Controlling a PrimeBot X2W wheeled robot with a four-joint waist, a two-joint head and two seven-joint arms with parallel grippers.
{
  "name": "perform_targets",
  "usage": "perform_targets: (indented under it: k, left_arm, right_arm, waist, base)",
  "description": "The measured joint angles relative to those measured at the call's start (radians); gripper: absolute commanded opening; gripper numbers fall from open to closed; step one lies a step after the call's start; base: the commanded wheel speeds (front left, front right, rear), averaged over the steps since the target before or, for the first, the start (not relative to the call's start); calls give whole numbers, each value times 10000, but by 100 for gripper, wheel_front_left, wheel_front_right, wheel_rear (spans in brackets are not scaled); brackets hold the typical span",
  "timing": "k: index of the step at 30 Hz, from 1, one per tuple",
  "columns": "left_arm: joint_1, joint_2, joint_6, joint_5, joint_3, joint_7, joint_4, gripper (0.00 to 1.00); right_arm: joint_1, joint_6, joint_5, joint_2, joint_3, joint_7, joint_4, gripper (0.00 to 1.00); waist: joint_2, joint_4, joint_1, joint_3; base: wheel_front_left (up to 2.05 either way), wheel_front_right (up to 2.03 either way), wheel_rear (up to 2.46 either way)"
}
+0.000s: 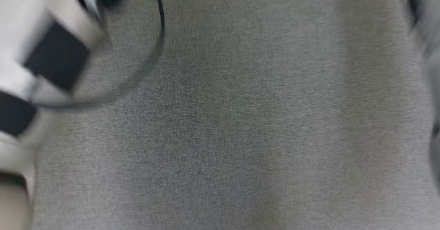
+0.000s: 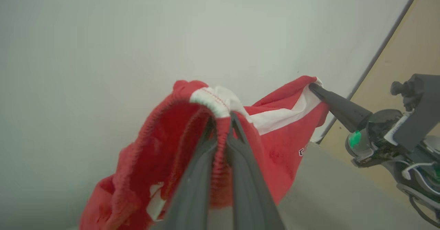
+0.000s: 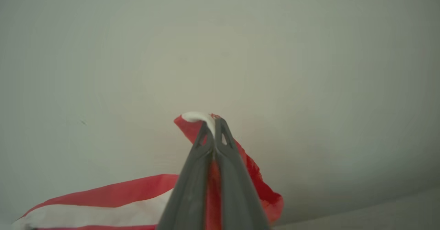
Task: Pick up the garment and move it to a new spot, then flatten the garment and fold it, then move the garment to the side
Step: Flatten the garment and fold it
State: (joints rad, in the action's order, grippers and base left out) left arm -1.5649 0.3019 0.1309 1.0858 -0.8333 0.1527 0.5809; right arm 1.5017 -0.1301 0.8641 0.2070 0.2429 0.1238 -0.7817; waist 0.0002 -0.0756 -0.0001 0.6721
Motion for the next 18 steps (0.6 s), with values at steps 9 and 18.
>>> perform_targets:
  k: [9, 18]
  left_arm:
    - [4492, 240, -77, 472, -255, 1047, -1139, 0]
    - [8394, 56, -625, -1145, 464, 1097, -2865, 0]
  right_arm:
    - [-5567, 0, 1172, 823, 1091, 384, 2220, 0]
    - [-9947, 0, 1601, 1218, 1273, 610, 3979, 0]
  waist:
    - [-3, -125, -3, -1562]
    - [-4, -169, -4, -2995]
  base:
    - [0, 0, 0]
    - [0, 0, 0]
